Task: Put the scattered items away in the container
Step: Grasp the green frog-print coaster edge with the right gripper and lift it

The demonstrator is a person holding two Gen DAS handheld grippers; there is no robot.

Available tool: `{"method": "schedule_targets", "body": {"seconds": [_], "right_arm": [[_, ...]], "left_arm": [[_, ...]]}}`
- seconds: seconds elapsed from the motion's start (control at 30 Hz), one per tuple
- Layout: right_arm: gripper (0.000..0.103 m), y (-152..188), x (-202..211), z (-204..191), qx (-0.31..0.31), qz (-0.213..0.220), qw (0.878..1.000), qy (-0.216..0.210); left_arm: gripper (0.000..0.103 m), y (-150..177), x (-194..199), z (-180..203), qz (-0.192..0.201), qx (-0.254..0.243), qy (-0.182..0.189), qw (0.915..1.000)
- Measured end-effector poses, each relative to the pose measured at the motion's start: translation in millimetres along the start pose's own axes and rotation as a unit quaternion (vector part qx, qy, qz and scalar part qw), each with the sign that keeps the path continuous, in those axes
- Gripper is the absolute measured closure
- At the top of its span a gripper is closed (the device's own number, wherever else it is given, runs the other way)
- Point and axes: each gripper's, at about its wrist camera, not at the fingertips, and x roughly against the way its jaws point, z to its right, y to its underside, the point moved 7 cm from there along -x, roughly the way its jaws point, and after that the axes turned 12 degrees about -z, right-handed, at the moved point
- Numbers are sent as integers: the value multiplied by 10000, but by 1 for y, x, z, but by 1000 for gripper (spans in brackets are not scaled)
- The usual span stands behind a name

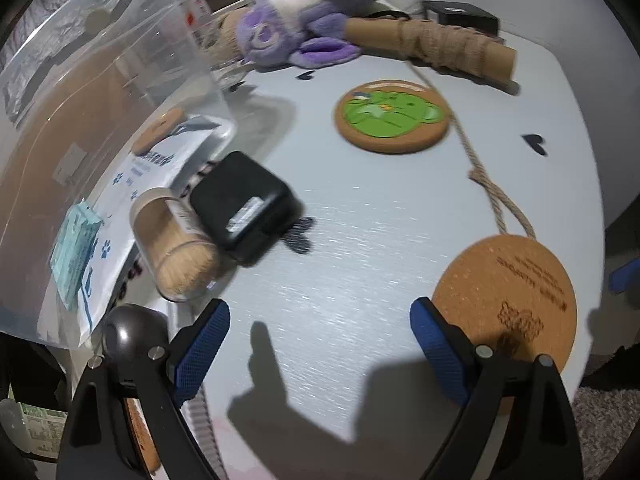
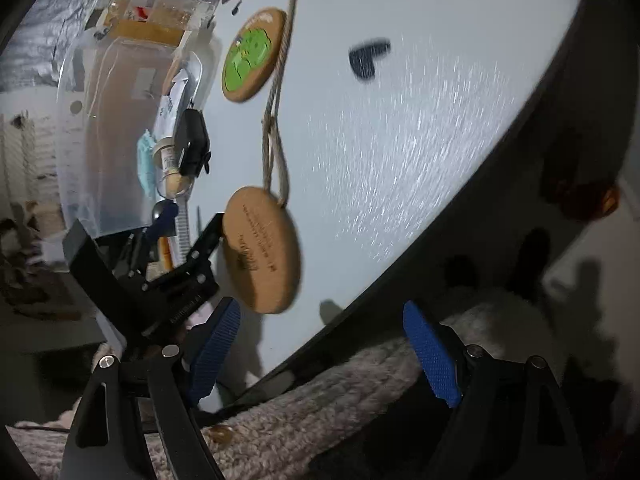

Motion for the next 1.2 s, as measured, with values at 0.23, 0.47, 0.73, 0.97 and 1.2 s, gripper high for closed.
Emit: {"method": "schedule_targets", "body": {"seconds": [0.23,0.47,0.73,0.97,1.2], "right_arm": [[30,-7,-17,3,-230,102,9977,-627],[57,-4,-17,9,-465,262,9953,-805],[83,9,8,11,-452,515,9938,-879],[93,2,36,-14,-136,830,9934,-784],[93,-21,55,-33,-370,940,9858,-1343]], "left_arm": [[11,-3,6,26,80,-209,146,9996],[11,-14,11,53,218,-611,254,9976],[12,-18,16,67,296,-742,423,9959],[12,-13,42,58,490,-513,832,9940],[12,-7,101,53,1307,-786,655,9861]]}}
